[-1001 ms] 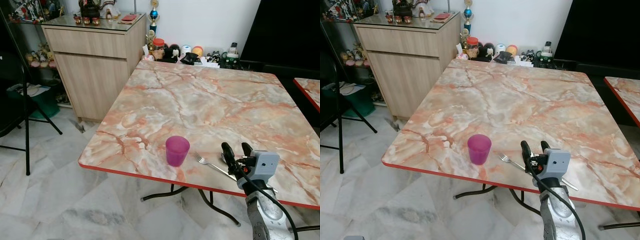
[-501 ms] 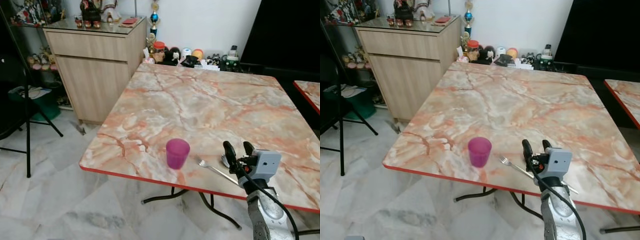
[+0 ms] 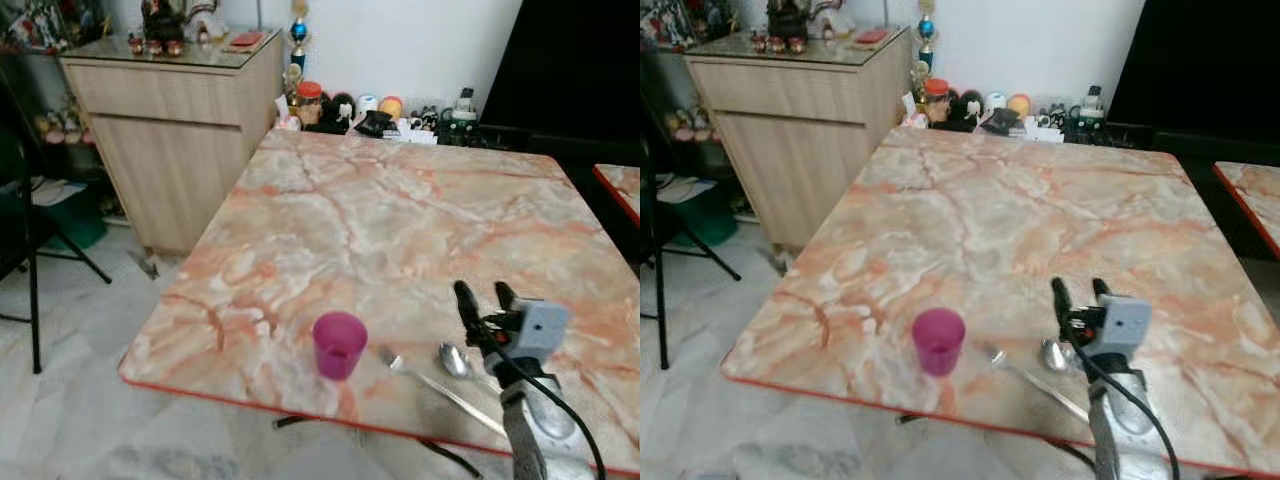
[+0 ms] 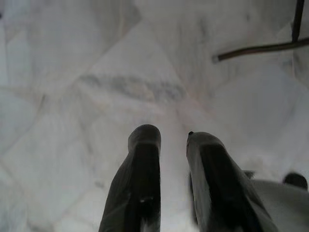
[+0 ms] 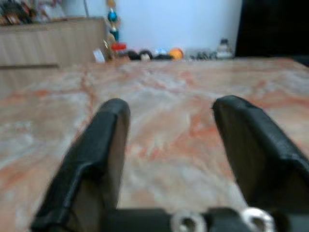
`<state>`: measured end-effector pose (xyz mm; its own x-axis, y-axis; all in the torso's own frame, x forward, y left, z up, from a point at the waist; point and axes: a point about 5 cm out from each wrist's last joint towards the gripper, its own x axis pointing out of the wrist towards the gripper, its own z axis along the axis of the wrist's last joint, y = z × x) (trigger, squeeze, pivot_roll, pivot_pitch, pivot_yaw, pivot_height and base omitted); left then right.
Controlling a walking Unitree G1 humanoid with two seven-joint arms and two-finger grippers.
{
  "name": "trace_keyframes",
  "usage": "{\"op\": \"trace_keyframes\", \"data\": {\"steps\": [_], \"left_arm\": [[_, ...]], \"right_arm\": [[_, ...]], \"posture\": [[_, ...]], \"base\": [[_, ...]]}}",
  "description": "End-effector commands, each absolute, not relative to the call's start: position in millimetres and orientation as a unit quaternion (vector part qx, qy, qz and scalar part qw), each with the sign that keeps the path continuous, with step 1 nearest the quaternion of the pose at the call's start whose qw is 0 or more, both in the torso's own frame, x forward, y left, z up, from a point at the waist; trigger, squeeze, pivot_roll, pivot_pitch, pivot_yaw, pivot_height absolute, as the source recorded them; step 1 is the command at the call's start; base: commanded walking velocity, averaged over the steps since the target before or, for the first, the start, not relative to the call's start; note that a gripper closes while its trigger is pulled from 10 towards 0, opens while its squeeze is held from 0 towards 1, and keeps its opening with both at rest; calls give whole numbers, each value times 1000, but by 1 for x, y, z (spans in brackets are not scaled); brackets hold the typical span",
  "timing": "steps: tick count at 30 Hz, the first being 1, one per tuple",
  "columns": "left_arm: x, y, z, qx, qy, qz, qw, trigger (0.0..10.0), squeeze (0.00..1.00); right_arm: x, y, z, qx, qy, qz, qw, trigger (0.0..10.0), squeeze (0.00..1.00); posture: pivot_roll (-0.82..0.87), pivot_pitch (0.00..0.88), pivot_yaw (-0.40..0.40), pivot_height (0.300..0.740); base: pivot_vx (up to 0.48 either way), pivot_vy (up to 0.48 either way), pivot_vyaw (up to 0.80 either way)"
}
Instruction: Setting the table
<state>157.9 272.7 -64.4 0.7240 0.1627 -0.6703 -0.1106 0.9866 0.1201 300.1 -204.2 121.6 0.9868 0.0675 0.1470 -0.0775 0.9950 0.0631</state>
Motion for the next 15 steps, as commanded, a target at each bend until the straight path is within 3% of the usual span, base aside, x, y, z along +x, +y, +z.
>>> {"op": "trace_keyframes", "data": {"steps": [1, 4, 6, 11, 15], "left_arm": [[150, 279, -66, 40, 373, 83, 923, 10000, 0], [150, 279, -66, 40, 374, 83, 923, 10000, 0], [149, 279, -66, 39, 374, 82, 923, 10000, 0], [148, 280, -66, 40, 376, 81, 922, 10000, 0], [148, 280, -66, 41, 377, 80, 922, 10000, 0]], "right_arm": [[300, -198, 123, 36, -73, 54, 995, 10000, 0], [298, -198, 124, 25, -72, 73, 994, 10000, 0], [294, -206, 133, -35, -73, 105, 991, 10000, 0], [290, -225, 164, -75, -88, 154, 981, 10000, 0], [280, -227, 174, -146, -45, 268, 951, 10000, 0]], "posture": [[93, 55, -36, 740], [94, 57, -35, 740], [100, 60, -33, 740], [87, 63, -30, 740], [81, 65, -31, 740]], "base": [[0, 0, 0], [0, 0, 0], [0, 0, 0], [0, 0, 0], [0, 0, 0]]}}
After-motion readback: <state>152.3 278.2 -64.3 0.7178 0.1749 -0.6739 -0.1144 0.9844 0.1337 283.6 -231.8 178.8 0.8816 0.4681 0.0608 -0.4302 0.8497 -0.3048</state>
